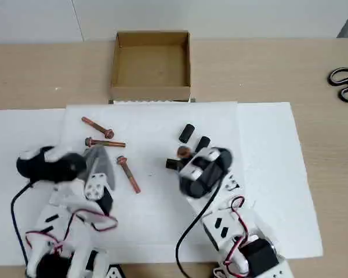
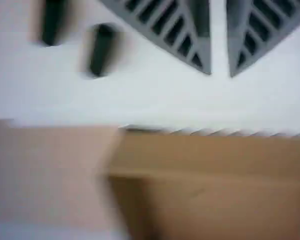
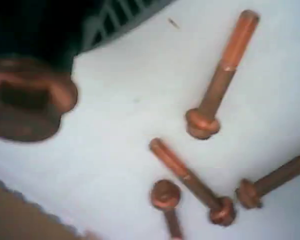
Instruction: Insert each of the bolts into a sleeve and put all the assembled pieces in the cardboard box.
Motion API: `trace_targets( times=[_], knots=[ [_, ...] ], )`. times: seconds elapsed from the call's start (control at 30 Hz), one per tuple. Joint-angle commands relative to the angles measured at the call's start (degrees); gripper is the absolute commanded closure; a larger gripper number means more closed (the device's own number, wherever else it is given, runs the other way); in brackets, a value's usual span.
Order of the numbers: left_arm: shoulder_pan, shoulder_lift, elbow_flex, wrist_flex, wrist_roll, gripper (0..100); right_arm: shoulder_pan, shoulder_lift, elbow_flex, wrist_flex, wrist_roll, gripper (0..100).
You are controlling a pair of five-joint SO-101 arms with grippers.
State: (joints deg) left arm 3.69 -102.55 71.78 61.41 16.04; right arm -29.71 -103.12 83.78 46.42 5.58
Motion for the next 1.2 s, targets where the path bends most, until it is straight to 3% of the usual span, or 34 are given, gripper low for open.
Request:
trace_targets(
  times=[0.0, 0.1, 0.33, 0.77, 1.17],
  knots=[
    [-7.47, 0.18, 7.52, -0.88, -3.87, 99, 4.79, 1.89, -0.44, 3.65, -7.3, 99.6],
    [-10.37, 0.18, 14.02, -3.6, -5.19, 99, 7.96, 7.16, -3.87, 4.0, -9.49, 99.6],
    [-9.76, 0.18, 23.87, -10.81, -5.19, 99, 8.31, 30.9, -20.04, 1.27, -9.76, 99.6],
    [-9.58, 0.18, 24.13, -11.78, -5.19, 99, 8.4, 73.54, -54.15, -7.96, -9.23, 99.6],
    [-9.67, 0.18, 24.22, -11.78, -5.1, 99, 8.48, 115.3, -96.0, -10.86, -9.23, 99.6]
  ],
)
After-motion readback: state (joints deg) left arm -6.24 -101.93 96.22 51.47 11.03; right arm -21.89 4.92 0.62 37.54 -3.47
